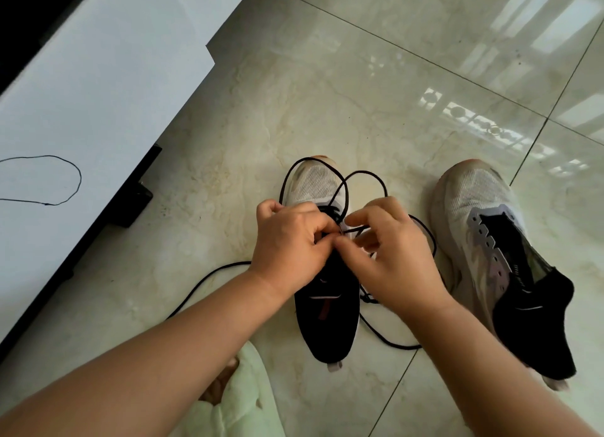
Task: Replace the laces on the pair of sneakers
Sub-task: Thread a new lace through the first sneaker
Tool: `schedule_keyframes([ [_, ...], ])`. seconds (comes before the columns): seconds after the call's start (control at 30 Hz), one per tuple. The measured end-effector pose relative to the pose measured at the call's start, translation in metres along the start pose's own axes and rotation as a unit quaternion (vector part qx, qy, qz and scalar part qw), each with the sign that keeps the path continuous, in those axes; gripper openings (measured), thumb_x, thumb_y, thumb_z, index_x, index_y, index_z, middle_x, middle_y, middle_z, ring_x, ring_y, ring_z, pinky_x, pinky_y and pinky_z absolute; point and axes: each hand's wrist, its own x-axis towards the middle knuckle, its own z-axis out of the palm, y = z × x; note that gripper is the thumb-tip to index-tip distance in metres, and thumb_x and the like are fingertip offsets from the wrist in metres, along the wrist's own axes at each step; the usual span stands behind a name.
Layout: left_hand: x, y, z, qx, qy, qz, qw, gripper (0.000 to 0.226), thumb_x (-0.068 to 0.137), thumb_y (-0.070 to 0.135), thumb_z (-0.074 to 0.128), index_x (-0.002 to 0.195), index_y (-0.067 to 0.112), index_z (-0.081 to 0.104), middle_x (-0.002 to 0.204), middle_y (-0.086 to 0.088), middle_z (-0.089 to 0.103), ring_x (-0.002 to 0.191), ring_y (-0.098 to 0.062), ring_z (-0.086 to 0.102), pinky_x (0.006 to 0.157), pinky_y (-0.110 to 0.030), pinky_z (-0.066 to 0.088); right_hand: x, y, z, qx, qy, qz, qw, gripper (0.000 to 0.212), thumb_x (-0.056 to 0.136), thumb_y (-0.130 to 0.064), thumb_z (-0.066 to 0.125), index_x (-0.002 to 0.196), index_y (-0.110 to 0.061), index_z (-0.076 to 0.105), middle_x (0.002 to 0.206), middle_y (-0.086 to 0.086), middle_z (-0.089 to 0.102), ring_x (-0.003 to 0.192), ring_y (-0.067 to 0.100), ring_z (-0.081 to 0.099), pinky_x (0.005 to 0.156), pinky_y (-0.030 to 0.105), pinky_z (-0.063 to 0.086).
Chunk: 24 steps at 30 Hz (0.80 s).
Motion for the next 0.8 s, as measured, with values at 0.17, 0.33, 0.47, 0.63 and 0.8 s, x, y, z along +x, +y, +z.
schedule_keyframes([
  [0.17, -0.003, 0.003, -0.005, 0.038, 0.023, 0.029, 0.999, 0.01, 0.068, 0.02, 0.075, 0.062, 0.021, 0.067, 0.064, 0.01, 0.055, 0.066, -0.014, 0.056, 0.074, -0.03, 0.019, -0.022, -0.008, 0.008, -0.136, 0.01, 0.059, 0.989, 0.029, 0.073, -0.032, 0.064, 0.08, -0.021, 0.038, 0.083, -0.01, 0.04, 0.06, 0.017, 0.046, 0.045, 0.024, 0.031],
  [0.33, -0.011, 0.011, -0.009, 0.081, 0.016, 0.046, 0.996, 0.014, 0.068, 0.017, 0.068, 0.058, 0.017, 0.058, 0.064, 0.008, 0.053, 0.065, -0.018, 0.055, 0.074, -0.031, 0.021, -0.027, -0.003, 0.026, -0.077, 0.031, 0.163, 0.983, 0.023, 0.082, -0.02, 0.05, 0.067, -0.013, 0.034, 0.056, -0.001, 0.043, 0.051, 0.02, 0.041, 0.045, 0.03, 0.024],
  [0.47, -0.023, -0.007, -0.027, 0.108, 0.081, -0.006, 0.991, 0.012, 0.069, 0.02, 0.056, 0.059, 0.017, 0.051, 0.06, 0.008, 0.048, 0.058, -0.017, 0.049, 0.072, -0.029, 0.019, -0.03, 0.002, 0.024, -0.048, 0.073, 0.219, 0.972, 0.023, 0.082, -0.017, 0.049, 0.066, -0.01, 0.034, 0.054, 0.002, 0.044, 0.049, 0.016, 0.038, 0.042, 0.029, 0.022],
  [0.63, -0.032, -0.033, -0.053, 0.112, 0.085, -0.133, 0.981, 0.016, 0.065, 0.02, 0.056, 0.053, 0.015, 0.046, 0.052, 0.012, 0.035, 0.05, -0.017, 0.04, 0.071, -0.036, 0.036, -0.028, 0.007, 0.016, -0.063, 0.072, 0.23, 0.969, 0.021, 0.081, -0.019, 0.05, 0.067, -0.01, 0.037, 0.054, 0.001, 0.045, 0.051, 0.019, 0.04, 0.045, 0.028, 0.025],
  [0.8, -0.028, -0.033, -0.045, 0.096, -0.015, -0.172, 0.98, 0.016, 0.076, 0.026, 0.063, 0.092, 0.025, 0.06, 0.087, 0.012, 0.056, 0.07, -0.007, 0.05, 0.084, -0.032, 0.036, -0.023, -0.002, 0.008, -0.063, 0.03, 0.214, 0.974, 0.024, 0.076, -0.04, 0.056, 0.08, -0.02, 0.044, 0.067, -0.007, 0.053, 0.063, 0.014, 0.051, 0.056, 0.032, 0.04],
])
